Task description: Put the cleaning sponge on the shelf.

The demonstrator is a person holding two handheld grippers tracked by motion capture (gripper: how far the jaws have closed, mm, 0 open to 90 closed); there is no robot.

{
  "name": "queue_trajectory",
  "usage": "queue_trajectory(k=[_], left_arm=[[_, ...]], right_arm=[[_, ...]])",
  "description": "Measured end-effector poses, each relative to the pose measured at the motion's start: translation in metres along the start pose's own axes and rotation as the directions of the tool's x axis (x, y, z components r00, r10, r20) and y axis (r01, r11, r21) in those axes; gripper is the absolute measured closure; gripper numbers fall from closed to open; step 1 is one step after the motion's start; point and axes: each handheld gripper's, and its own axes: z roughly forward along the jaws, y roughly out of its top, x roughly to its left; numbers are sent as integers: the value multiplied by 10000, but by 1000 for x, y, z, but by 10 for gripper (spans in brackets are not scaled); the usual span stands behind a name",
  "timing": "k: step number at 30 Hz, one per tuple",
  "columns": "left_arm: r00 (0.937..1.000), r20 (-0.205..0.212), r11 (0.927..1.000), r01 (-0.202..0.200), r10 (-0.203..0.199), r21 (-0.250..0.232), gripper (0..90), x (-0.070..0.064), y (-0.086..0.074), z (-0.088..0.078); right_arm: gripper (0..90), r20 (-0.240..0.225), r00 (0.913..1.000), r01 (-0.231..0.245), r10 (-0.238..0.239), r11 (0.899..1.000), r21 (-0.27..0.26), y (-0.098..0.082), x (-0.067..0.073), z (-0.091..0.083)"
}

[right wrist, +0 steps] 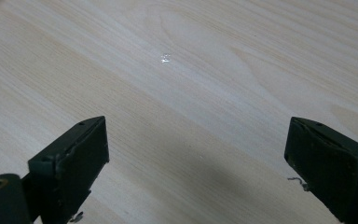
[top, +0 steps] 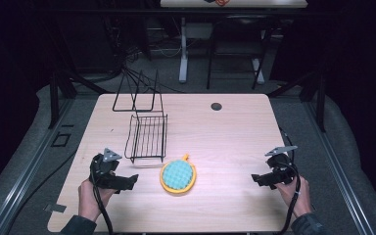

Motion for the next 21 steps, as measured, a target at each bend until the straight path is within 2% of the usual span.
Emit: queue_trajectory(k=[3,8,21], left_arm=[[9992,315,9996,-266,264,85,26,-10,7,5],[9968,498,9979,-630,623,126,29,-21,15,12],[9936,837,9970,-763,753,93,2,-36,34,30]], right_arm=[[59,6,10000,45,-45,10000,35,1,1,-1],[61,0,10000,53,-53,10000,-6,1,1,-1],[62,-25,10000,93,-92,9999,86,1,1,0]])
